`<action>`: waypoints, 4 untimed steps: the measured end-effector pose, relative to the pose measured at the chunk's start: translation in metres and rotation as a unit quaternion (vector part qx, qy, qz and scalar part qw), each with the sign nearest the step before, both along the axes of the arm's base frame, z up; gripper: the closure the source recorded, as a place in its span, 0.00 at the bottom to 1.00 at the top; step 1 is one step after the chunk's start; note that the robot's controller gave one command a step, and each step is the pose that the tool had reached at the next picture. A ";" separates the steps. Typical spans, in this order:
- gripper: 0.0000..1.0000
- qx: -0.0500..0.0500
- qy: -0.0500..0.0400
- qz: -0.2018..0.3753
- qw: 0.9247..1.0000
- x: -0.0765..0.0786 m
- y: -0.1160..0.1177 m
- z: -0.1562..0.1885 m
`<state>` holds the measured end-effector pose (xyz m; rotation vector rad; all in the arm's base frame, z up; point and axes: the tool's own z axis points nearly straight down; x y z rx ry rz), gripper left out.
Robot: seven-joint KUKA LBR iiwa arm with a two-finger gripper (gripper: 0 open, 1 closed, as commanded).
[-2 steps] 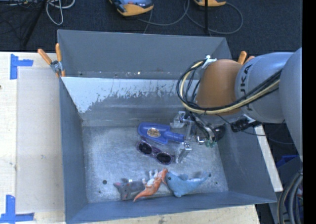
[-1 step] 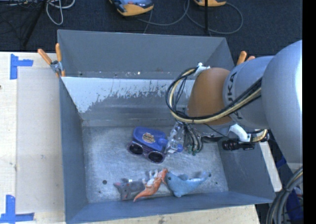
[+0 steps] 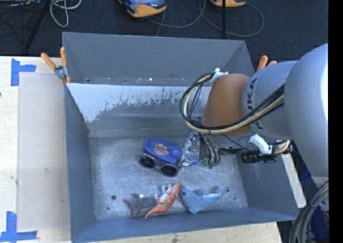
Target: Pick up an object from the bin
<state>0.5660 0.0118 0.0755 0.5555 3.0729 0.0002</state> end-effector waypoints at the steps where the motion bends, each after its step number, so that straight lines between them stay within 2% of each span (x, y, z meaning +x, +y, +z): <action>1: 1.00 0.002 0.011 -0.007 1.000 -0.003 -0.003 0.024; 2: 1.00 0.001 0.010 0.001 1.000 -0.019 0.002 0.046; 3: 1.00 0.002 0.011 0.001 1.000 -0.006 -0.003 0.084; 4: 1.00 0.002 0.011 -0.002 1.000 -0.013 -0.004 0.131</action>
Offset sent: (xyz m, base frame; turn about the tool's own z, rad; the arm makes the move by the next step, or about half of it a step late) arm -0.0199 0.0036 0.0477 -0.0062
